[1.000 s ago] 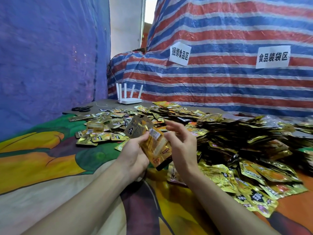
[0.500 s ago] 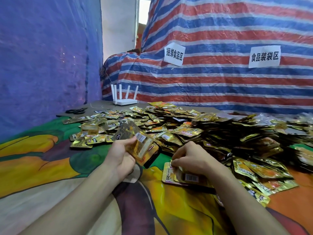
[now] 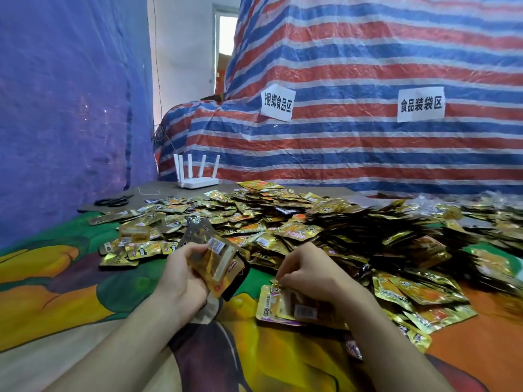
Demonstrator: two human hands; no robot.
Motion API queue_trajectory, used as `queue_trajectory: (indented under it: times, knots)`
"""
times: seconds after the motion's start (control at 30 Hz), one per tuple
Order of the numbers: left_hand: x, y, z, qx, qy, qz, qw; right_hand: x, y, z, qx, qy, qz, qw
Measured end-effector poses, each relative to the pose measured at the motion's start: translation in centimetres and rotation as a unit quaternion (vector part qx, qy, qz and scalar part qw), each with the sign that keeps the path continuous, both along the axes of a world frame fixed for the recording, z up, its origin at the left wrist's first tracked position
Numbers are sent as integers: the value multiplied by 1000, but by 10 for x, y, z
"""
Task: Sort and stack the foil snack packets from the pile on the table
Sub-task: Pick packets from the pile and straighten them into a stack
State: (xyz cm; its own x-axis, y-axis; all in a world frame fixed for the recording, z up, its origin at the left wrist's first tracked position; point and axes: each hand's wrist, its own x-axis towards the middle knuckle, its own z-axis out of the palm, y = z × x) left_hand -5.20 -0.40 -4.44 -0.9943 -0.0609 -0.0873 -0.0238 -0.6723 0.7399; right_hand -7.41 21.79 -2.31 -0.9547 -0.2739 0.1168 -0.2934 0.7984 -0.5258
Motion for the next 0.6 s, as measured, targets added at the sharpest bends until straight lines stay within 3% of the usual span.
queue_trajectory:
  times: [0.1, 0.27, 0.47, 0.6]
  knots:
    - [-1, 2, 0, -23, -3, 9, 1000, 0, -2, -1, -27, 42, -21, 999]
    - [-15, 9, 13, -153, -36, 38, 987, 3, -1, -1, -47, 12, -19, 999]
    - [-38, 23, 16, -310, -137, 59, 939, 4, 2, 5, -156, 139, -110, 972]
    - [-37, 51, 20, -239, -172, 6, 956, 4, 3, 6, -234, 202, -143, 940]
